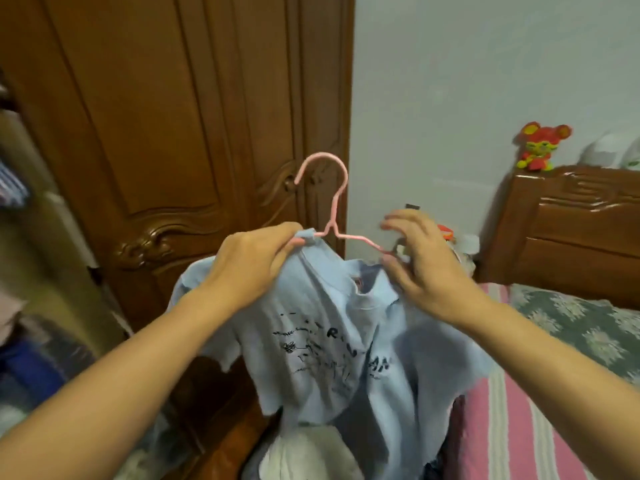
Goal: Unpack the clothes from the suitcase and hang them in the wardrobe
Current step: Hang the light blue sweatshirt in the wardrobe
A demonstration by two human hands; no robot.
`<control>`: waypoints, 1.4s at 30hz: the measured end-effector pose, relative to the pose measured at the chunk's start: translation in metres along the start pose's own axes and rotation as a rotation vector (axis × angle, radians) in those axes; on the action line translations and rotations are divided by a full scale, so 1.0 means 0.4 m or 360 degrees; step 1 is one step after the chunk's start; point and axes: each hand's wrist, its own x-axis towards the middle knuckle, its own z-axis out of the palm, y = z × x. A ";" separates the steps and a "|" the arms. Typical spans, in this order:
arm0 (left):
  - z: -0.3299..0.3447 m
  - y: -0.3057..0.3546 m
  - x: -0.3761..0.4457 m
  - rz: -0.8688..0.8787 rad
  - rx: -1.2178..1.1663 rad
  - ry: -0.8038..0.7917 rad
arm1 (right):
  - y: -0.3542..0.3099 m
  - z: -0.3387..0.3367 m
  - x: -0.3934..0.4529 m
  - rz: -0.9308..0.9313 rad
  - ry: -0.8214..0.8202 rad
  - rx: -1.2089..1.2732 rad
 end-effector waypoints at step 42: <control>-0.318 -0.236 -0.329 -0.0936 0.0600 0.0066 | -0.171 0.246 0.146 -0.0319 -0.0454 0.0658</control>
